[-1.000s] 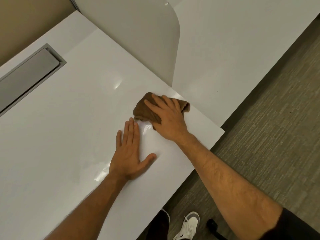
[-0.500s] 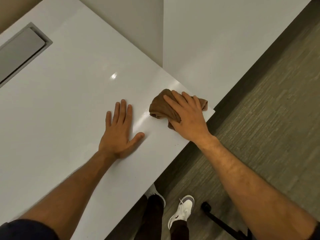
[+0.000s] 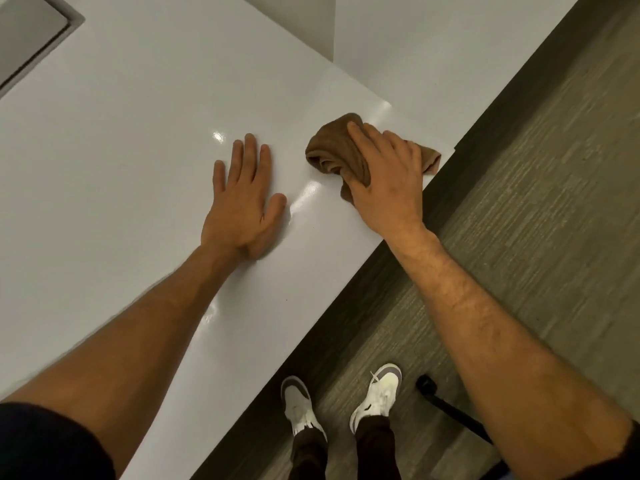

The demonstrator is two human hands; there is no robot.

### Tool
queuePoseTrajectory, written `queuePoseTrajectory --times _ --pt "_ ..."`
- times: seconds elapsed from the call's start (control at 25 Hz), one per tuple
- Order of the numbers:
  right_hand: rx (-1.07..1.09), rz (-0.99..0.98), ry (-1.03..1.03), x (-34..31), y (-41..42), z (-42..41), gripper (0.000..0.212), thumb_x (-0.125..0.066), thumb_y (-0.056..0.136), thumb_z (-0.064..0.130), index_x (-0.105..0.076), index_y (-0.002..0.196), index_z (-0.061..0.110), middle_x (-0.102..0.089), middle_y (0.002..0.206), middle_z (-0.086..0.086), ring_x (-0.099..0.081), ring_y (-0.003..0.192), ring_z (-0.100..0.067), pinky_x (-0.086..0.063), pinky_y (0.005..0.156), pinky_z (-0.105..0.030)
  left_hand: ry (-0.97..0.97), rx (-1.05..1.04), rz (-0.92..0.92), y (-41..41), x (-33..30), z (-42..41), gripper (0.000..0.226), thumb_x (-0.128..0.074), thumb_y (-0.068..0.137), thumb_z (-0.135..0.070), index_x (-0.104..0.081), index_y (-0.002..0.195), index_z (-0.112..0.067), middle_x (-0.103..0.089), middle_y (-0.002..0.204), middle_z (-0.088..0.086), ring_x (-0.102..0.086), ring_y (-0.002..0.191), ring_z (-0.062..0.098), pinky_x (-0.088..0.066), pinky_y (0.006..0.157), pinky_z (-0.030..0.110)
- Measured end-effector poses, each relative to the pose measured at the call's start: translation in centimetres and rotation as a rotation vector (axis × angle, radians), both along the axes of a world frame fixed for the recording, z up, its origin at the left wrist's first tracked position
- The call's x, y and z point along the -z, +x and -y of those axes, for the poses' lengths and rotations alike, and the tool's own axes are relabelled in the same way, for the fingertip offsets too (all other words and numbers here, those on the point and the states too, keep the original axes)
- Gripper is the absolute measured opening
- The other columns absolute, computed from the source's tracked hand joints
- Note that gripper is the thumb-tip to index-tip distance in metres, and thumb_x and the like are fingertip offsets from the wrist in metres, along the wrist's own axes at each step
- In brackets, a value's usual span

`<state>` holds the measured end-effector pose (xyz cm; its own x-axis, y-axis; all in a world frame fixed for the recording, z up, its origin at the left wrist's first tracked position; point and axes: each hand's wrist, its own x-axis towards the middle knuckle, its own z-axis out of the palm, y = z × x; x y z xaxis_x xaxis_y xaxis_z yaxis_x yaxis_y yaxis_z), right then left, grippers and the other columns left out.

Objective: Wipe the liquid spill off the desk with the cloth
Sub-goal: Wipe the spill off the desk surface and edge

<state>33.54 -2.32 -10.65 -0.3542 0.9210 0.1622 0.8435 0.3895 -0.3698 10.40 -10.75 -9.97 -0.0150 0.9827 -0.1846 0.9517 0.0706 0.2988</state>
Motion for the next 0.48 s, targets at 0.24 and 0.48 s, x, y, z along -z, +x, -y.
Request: queuePoseTrajectory --times 0.24,0.48 --pt "-0.072 -0.046 -0.003 -0.2 -3.0 13.3 0.076 -0.073 0.081 0.037 -0.045 0.150 0.023 -0.052 0.149 -0.008 -0.047 0.132 -0.031 -0.034 0.111 -0.052 0.059 0.000 0.096 -0.9 0.5 1.2 0.075 -0.012 0.100 -0.040 -0.008 0.168 -0.007 0.002 0.177 0.017 0.007 0.164 0.032 0.008 0.130 0.050" --pt "-0.189 -0.120 -0.014 0.7 -4.5 21.1 0.068 -0.077 0.081 0.046 -0.053 0.141 0.024 -0.055 0.142 -0.008 -0.047 0.130 -0.032 -0.028 0.115 -0.051 0.034 0.028 0.033 -1.1 0.7 -0.1 0.076 -0.016 0.101 -0.041 -0.007 0.168 -0.007 0.005 0.176 0.019 0.009 0.163 0.035 0.005 0.130 0.053"
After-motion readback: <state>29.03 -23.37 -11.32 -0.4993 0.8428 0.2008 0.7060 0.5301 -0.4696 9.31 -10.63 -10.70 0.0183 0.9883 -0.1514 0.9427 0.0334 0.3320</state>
